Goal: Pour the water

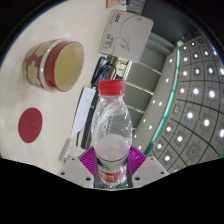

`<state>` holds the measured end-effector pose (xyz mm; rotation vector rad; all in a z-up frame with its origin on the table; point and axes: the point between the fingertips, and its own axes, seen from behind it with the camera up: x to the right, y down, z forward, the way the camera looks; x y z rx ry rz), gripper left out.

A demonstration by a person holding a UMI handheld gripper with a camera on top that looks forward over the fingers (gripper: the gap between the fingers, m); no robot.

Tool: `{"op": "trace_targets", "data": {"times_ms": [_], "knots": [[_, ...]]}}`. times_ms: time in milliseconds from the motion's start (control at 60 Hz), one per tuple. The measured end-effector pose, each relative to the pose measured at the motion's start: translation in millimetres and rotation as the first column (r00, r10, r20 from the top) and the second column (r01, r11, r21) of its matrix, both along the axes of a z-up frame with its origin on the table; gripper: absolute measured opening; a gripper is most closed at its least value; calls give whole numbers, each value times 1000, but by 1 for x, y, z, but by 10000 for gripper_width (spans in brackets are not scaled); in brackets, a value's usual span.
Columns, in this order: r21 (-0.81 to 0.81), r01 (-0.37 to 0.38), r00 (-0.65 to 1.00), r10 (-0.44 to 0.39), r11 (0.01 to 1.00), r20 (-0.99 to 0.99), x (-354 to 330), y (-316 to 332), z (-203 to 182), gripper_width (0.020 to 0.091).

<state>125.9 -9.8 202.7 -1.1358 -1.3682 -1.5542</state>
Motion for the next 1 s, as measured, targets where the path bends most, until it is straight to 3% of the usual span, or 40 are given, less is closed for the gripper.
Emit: {"op": "trace_targets", "data": {"times_ms": [150,317,500,633,750,900,1000], "knots": [[-47,-41,982,49,998,181,-19,5,-25,378],[-56,-38,992,44,998,116,-20,5,-24,378],[-75,-55,944,27,996,-328,-22,-3,-8,378],[-66,-90,729,20,994,-684,-29,-17,12,377],[-109,-105,406,-57,988,-912,-30,-20,3,379],[-191,-143,-15,-196,971,-981,-21,-15,-39,379],[-217,-179,-176,-248,960,-953,-18,-11,-68,380]]}}
